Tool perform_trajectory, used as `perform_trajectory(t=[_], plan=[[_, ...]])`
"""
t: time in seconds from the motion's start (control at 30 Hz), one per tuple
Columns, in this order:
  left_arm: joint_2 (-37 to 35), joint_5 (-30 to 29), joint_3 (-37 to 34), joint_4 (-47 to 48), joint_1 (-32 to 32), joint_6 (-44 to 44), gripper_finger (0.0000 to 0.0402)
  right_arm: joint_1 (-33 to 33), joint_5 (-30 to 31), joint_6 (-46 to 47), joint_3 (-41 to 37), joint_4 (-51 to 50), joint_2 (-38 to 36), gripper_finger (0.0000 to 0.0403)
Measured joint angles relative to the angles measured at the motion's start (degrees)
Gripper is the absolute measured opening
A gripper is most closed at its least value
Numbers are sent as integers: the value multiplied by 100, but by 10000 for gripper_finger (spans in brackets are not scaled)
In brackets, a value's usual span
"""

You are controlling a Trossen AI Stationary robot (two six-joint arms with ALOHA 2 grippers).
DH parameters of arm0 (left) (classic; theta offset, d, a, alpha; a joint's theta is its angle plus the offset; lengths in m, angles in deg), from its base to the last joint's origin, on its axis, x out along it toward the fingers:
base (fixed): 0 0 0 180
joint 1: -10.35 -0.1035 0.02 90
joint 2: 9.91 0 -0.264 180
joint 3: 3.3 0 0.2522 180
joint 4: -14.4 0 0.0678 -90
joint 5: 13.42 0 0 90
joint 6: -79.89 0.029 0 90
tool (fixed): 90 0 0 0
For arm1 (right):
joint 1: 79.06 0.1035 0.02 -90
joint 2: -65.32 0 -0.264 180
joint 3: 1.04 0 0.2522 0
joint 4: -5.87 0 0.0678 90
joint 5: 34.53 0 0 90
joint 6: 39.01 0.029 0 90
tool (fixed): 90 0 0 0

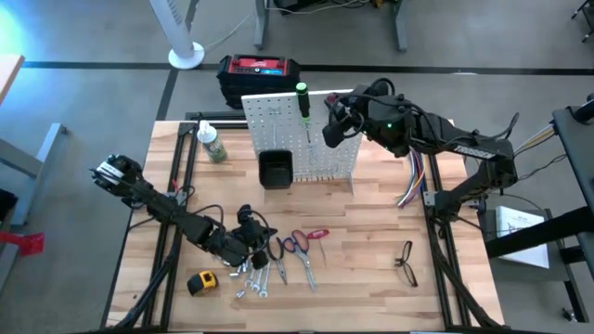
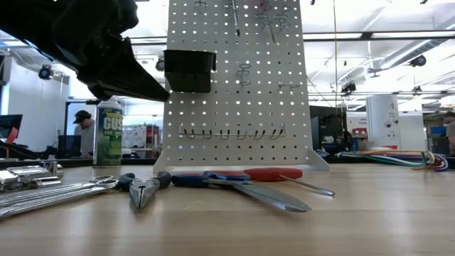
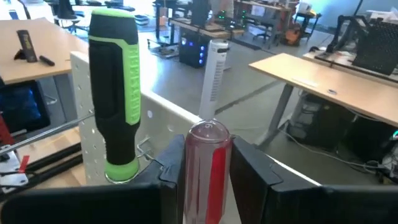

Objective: Hang tools onto peg board
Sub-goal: Hang the red screwdriver on the pegboard, then hang the red allen wrench on the pegboard

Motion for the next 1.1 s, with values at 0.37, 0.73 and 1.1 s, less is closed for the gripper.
perform_trajectory(t=[0.37, 0.73, 1.1], plan=[[2, -4, 1, -2, 121, -25, 0, 228, 449, -8, -45, -192, -117, 119], [4, -13, 0, -2, 121, -41, 0, 424, 824, -139, -45, -265, -387, 165], [4, -17, 0, -2, 137, -174, 0, 1047, 812, -255, -116, -704, -1054, 178]])
